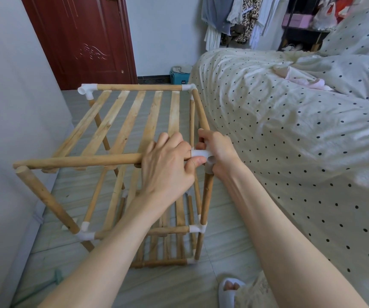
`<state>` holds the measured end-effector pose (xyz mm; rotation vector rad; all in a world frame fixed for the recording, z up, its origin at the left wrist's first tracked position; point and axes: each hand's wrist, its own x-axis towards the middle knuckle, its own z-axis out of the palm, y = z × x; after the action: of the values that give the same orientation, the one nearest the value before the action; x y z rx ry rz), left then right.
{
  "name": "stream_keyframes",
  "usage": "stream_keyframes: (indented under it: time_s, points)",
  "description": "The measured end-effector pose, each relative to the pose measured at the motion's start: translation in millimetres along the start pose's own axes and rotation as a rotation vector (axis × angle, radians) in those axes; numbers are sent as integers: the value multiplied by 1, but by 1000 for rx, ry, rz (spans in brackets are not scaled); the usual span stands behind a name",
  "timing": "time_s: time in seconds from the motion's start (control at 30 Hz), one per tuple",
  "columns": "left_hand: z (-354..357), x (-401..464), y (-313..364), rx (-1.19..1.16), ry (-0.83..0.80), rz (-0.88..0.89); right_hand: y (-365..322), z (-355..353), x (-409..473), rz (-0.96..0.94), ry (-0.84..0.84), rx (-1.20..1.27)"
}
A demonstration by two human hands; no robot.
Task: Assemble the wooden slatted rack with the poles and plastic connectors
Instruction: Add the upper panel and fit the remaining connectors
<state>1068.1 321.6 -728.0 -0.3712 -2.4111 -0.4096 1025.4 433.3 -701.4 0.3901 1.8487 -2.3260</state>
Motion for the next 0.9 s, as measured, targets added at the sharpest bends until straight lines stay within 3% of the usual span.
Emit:
stream_keyframes:
  time_s: [0.1,0.2,0.37,0.47,0.67,0.9]
  points:
    - [-1,2,-2,-79,9,-49,1,-1,4,-11,-20,11]
    - [-9,5,-9,-211,-93,-47,2,-9,11,-41,-81,-51]
    - [-28,5,-39,70,-250,32,0,-20,17,-18,-204,-122]
    - [-34,4,-51,8,-305,48,-7,-16,20,30,-289,-116]
    - [-29,3,-56,27,-214,154,-14,-7,34,24,-196,-116]
    - [-18,7,-47,69,-153,188,-11,-13,52,-17,-273,-155]
